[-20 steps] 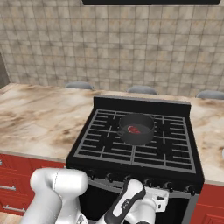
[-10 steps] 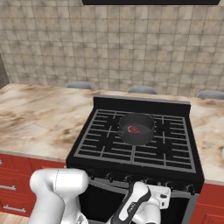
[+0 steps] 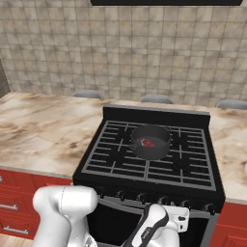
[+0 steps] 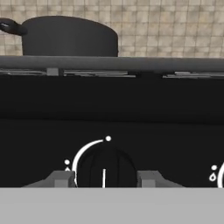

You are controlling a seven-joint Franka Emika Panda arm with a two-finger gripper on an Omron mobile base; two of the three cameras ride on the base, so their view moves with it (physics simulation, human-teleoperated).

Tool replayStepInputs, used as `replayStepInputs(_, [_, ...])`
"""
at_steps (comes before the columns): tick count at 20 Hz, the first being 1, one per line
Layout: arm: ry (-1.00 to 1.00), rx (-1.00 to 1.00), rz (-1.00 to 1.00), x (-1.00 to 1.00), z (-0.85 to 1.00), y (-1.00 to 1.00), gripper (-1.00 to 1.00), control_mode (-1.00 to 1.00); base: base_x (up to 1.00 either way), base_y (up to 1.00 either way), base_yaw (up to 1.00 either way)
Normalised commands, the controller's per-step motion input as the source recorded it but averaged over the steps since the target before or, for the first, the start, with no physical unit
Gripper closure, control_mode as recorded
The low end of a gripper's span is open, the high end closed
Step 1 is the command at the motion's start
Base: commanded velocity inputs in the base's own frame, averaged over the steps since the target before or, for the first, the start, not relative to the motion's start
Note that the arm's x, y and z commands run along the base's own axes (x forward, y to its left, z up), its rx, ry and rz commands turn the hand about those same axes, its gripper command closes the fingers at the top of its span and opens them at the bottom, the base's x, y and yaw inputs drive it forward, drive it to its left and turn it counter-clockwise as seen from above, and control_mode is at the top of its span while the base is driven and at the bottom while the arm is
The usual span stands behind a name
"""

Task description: Retrieve the frozen meat and place it in the pot on a burner. Then turn the burner on.

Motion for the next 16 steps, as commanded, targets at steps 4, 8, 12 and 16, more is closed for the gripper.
replayStepInputs(4, [0.00, -0.12, 0.00, 0.00, -0.01, 0.00, 1.00, -1.00, 0.00, 0.00, 0.00])
replayStepInputs(8, [0.00, -0.41, 0.04, 0.00, -0.06, 0.05, 1.00, -1.00, 0.00, 0.00, 0.00])
replayStepInputs(12, [0.00, -0.50, 0.10, 0.00, 0.00, 0.00, 1.00, -1.00, 0.00, 0.00, 0.00])
replayStepInputs(16, [0.00, -0.49, 0.07, 0.00, -0.08, 0.00, 1.00, -1.00, 0.00, 0.00, 0.00])
